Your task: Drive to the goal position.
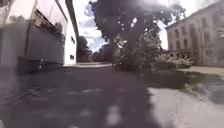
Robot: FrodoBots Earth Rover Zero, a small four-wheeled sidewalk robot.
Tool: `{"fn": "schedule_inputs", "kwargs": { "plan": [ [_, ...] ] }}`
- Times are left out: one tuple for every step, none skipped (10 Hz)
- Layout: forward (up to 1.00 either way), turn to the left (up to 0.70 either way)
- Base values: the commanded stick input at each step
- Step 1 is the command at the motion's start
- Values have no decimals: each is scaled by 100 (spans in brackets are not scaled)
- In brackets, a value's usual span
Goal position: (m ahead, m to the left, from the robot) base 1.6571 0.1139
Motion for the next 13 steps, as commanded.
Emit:
{"fn": "schedule_inputs", "kwargs": {
  "plan": [
    [85, 6],
    [85, 7],
    [85, 5],
    [85, 2],
    [85, 1],
    [85, 1],
    [85, 1],
    [85, 1],
    [85, 1],
    [85, 1],
    [85, 1],
    [85, 1],
    [85, 1]
  ]
}}
